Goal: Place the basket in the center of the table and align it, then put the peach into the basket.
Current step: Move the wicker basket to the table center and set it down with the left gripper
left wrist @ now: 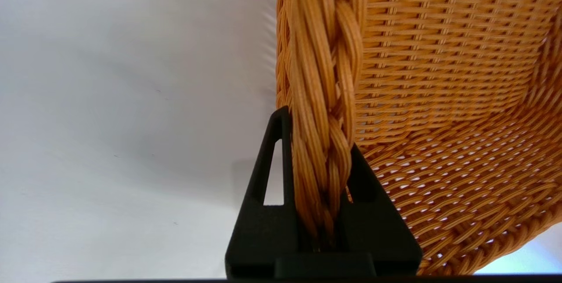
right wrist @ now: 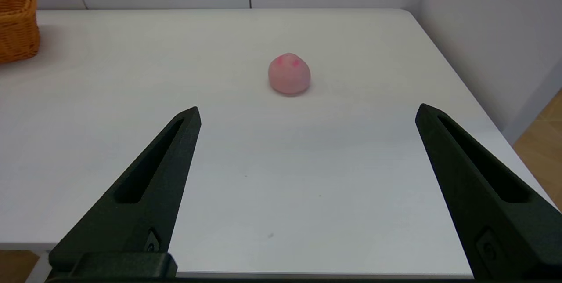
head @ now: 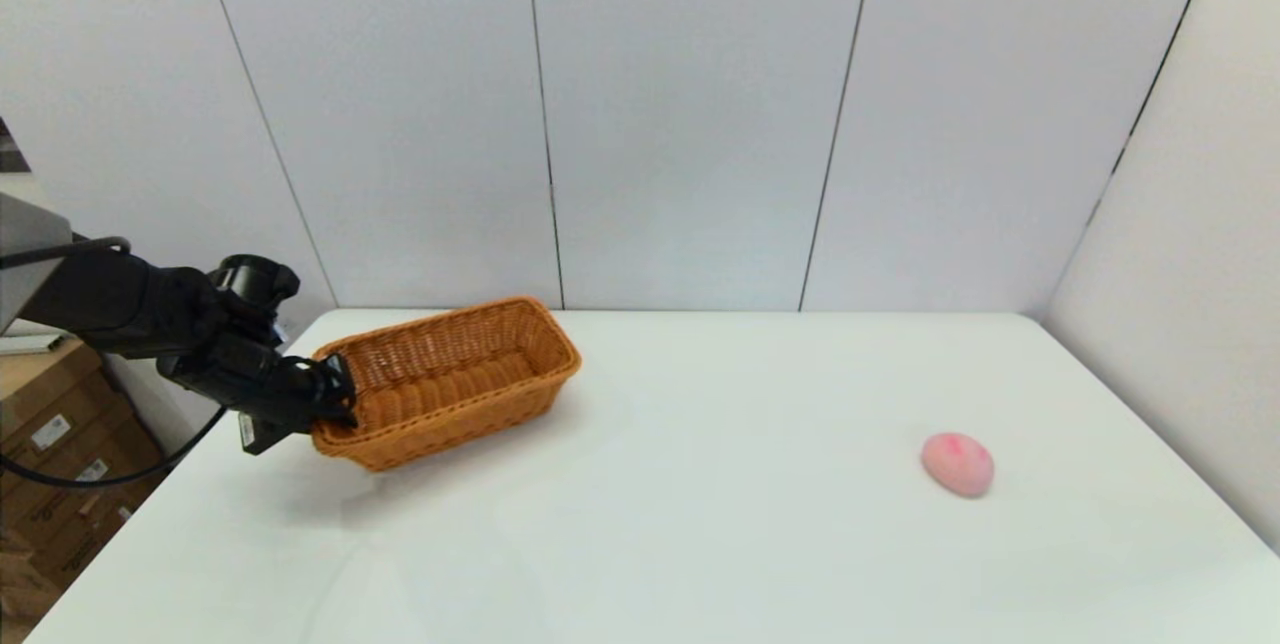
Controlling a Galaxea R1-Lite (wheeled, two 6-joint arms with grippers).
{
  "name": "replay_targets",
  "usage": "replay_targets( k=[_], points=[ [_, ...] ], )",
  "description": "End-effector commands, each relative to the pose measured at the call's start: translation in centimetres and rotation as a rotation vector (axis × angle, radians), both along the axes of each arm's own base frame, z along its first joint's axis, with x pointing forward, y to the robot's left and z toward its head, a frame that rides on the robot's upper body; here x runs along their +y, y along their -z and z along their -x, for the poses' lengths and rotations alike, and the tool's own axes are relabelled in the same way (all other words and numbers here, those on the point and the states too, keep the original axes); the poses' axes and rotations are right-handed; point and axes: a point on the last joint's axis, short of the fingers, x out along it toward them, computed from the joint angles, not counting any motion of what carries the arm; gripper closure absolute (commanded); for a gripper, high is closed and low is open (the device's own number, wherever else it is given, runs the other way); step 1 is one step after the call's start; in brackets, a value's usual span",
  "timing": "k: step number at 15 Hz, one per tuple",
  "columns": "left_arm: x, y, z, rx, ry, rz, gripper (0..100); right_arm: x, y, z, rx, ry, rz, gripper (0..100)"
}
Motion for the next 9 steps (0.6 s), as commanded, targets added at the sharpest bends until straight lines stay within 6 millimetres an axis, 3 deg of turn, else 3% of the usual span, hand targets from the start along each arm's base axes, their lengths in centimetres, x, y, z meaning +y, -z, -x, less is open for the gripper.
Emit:
replay_targets(
  k=[1, 3, 5, 9],
  points=[
    [-0.4, -2.9, 1.1, -0.046, 0.024, 0.13, 100, 0.0, 0.0, 0.0, 0.001, 0.0, 0.0, 0],
    [-1.9, -5.2, 2.1, -0.073, 0.077, 0.154, 100, 0.0, 0.1, 0.0, 0.006, -0.002, 0.002, 0],
    [-5.3, -7.2, 3.0, -0.104, 0.179, 0.172, 100, 0.0, 0.1, 0.0, 0.006, -0.002, 0.002, 0],
    [-13.7, -8.1, 4.0, -0.106, 0.426, 0.185, 100, 0.0, 0.1, 0.0, 0.006, -0.002, 0.002, 0]
  ],
)
